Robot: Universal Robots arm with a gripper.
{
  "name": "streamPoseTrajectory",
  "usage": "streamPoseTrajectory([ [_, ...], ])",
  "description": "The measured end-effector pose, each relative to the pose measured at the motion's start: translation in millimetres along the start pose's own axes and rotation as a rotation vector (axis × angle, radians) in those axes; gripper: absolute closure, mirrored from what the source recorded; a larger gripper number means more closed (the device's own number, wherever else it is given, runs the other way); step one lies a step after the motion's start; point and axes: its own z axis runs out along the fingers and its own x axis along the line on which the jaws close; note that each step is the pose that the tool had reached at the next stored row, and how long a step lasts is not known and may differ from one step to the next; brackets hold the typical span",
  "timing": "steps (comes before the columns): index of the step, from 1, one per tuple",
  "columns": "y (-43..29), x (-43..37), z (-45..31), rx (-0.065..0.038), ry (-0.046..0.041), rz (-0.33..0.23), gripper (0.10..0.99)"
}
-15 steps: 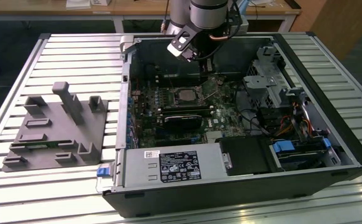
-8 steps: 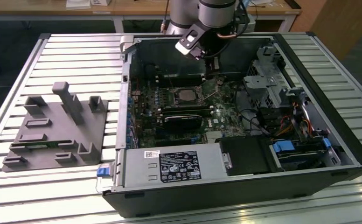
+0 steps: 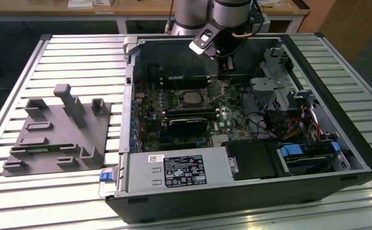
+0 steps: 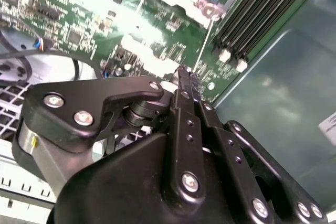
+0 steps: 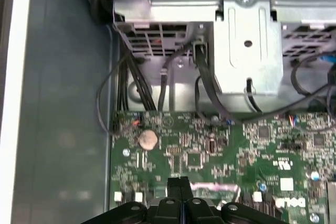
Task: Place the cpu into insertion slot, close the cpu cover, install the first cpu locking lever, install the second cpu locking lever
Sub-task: 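Close the cpu cover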
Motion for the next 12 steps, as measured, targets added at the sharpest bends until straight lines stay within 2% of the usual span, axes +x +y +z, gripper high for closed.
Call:
streamPoseTrajectory([
  [8, 17.2, 0.4, 1.7, 0.000, -0.0153, 0.000, 0.980],
  [12, 21.2, 0.2, 2.8, 0.000, -0.0243, 0.001, 0.980],
])
